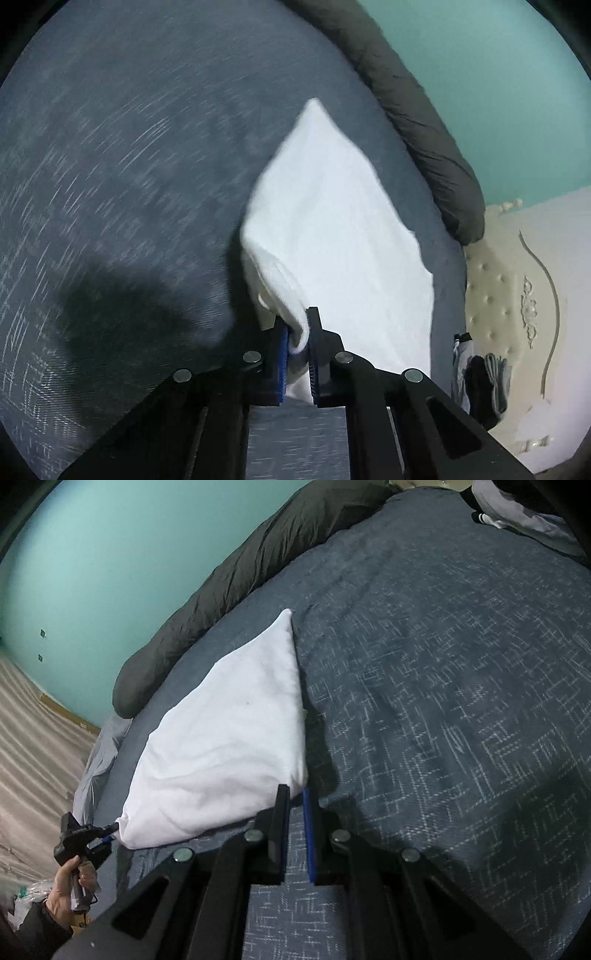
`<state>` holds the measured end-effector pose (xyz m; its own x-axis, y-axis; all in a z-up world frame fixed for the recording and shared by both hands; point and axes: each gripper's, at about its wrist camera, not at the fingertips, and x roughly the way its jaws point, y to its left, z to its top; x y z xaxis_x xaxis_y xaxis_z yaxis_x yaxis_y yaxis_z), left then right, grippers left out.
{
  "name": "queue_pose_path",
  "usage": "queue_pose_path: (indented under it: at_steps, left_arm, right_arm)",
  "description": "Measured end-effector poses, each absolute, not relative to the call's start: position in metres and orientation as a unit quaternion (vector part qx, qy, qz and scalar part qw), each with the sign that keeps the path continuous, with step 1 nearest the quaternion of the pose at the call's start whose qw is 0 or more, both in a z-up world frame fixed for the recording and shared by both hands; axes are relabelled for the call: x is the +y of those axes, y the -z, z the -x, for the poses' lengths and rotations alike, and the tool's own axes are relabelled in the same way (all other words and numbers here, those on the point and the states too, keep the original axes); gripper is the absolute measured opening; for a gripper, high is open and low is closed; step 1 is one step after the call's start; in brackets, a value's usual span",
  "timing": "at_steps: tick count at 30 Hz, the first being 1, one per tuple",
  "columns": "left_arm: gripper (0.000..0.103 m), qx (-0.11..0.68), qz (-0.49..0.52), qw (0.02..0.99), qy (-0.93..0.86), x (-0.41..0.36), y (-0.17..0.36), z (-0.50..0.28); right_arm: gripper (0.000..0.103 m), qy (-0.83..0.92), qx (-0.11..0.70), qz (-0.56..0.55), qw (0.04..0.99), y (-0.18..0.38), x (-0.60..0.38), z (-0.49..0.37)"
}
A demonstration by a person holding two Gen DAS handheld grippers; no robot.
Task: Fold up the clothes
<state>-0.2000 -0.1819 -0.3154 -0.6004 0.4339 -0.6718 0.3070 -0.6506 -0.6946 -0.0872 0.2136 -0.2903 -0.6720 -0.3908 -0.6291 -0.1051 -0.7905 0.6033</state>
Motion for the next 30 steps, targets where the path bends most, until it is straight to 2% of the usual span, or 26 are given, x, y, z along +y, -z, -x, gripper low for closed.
queue_pose_path:
  at_steps: [7,15,21,24,28,30]
  left_arm:
    - [0.009,-0.359,0.431,0.081,-0.824,-0.128,0.253,0.234]
    - [0.009,-0.273,0.440,0.181,-0.836,0.006,0.196,0.288]
    - [0.009,-0.201,0.487,0.270,-0.806,0.134,0.216,0.289]
    - [0.009,-0.164,0.547,0.282,-0.771,0.182,0.266,0.281]
    - [0.010,-0.149,0.574,0.273,-0.757,0.194,0.296,0.272]
    - [0.018,-0.170,0.571,0.274,-0.755,0.185,0.295,0.268]
  right_arm:
    - [0.008,0.863,-0.320,-0.377,0.100,0.287,0.213,0.087]
    - [0.008,0.866,-0.347,-0.340,0.117,0.278,0.223,0.087]
    - [0.008,0.859,-0.379,-0.321,0.124,0.277,0.236,0.087]
    - [0.008,0.856,-0.390,-0.316,0.127,0.276,0.242,0.088]
    - [0.008,0.854,-0.403,-0.303,0.130,0.274,0.251,0.089]
    - [0.008,0.851,-0.409,-0.301,0.136,0.275,0.253,0.091]
